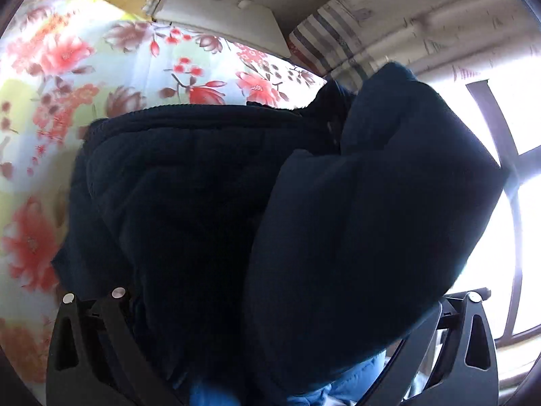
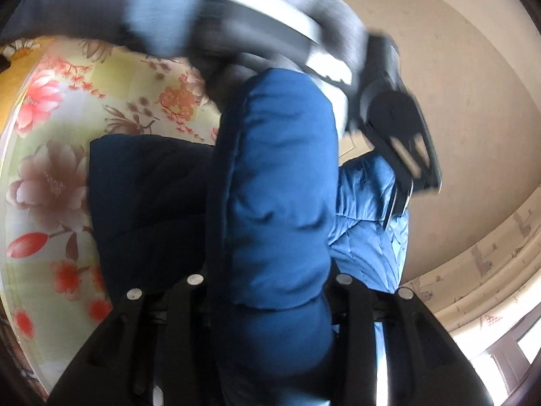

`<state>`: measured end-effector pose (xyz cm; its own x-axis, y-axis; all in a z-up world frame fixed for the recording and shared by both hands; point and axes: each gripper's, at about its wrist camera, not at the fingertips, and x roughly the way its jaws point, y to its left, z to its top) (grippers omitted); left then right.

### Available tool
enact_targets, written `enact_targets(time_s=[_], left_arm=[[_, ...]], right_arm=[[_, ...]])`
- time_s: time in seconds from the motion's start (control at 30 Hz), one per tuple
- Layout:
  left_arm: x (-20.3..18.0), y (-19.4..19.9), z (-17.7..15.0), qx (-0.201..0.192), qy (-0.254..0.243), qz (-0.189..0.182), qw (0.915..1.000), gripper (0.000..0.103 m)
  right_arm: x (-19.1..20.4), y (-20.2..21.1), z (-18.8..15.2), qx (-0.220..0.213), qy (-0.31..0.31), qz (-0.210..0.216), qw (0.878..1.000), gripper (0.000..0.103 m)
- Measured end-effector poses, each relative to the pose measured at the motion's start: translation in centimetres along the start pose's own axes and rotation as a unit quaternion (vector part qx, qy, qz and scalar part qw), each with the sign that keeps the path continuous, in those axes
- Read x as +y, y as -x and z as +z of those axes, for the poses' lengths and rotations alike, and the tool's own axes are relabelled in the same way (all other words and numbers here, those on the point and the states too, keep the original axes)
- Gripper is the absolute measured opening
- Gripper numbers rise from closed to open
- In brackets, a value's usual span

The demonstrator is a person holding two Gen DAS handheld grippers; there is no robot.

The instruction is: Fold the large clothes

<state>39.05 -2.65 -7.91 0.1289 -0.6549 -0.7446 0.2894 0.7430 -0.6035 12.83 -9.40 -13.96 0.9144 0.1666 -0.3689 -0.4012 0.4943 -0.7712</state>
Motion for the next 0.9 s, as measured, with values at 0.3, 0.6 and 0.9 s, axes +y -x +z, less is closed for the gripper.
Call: enact_targets(time_s=[0.3,0.6,0.9], left_arm=[[0.5,0.9,-1.0,-0.056,-0.009,-0.027,0.998,0.061],[-0.6,1.8,-2.0,-0.089,-0.028,-0.008,0.9956,0.049],[-4.5,7.2,-5.1,-0.153,-0.09,-0.01,0.9841,0.025]], right_arm=[[-6.3,6.8,-7.7,0.003,-0.244,0.033,0.969,0.089],[-4.8,4.7,-11.2,0.09,-0.289,0.037,0.952,0.086],[-3.7,1.5,-10.9,0.158,-0.27,0.024,0.949,0.09]])
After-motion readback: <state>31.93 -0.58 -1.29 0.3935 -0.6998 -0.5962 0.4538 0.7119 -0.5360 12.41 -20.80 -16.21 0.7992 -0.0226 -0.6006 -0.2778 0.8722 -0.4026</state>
